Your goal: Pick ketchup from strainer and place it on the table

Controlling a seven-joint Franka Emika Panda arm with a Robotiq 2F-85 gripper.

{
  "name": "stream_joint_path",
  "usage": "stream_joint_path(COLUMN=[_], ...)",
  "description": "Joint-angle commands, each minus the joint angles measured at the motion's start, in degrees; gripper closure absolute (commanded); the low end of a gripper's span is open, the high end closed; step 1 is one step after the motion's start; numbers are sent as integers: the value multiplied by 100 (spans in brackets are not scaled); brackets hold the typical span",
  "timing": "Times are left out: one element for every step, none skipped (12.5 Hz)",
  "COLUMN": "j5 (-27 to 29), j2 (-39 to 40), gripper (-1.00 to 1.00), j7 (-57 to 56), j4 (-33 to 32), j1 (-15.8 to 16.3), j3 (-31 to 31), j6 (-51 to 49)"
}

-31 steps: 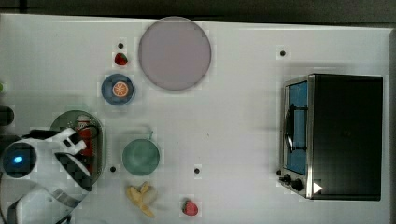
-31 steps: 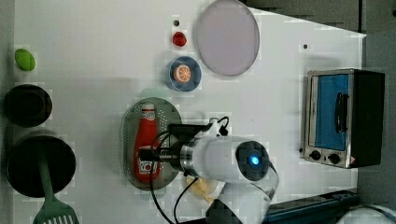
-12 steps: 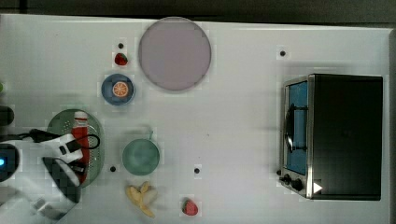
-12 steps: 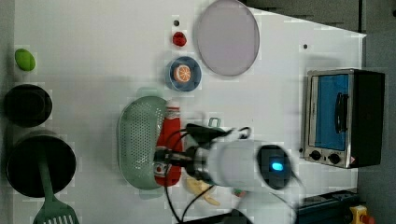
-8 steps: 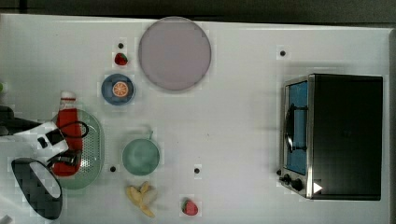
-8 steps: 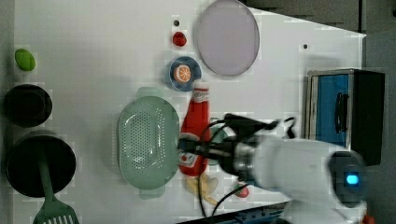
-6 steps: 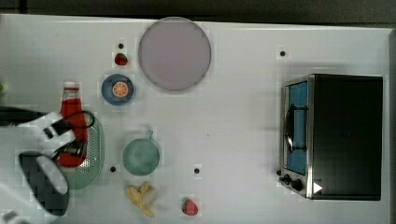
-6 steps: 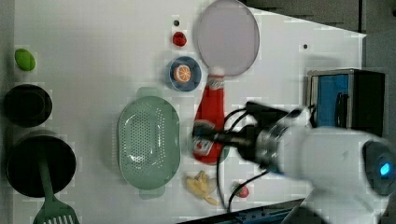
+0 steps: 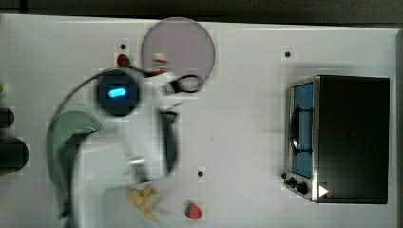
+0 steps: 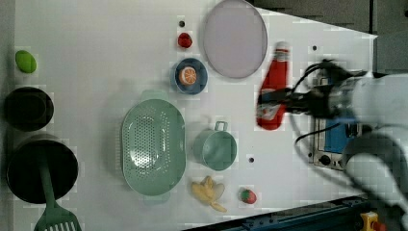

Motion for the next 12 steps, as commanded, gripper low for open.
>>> stream_joint_path(j5=[-21,-21,-21,-21,-21,-21,-21,-21,-21,-21,-21,-21], j2=[-57,-50,-36,-10,43,139,280,461,668,895,1118,1314], gripper=[-25,-25,-25,-25,-25,-25,-25,-25,-25,-25,-25,-25], j7=[-1161,-1390,-1523,-1558,-1557,-1559,-1558,-1558,-1558,-1558,-1559,-1558], j4=[-285,-404,-538,-681,-825,-953,-1057,-1123,-1160,-1170,-1170,-1168], j1=[-449,-458,-461,-463,-463,-463,-461,-454,-443,-436,-435,-436], j3=[-682,-912,-1101,-1240,-1326,-1362,-1357,-1339,-1327,-1317,-1316,-1314], j6=[-54,31,159,300,441,619,852,1101,1330,1531,1702,1877])
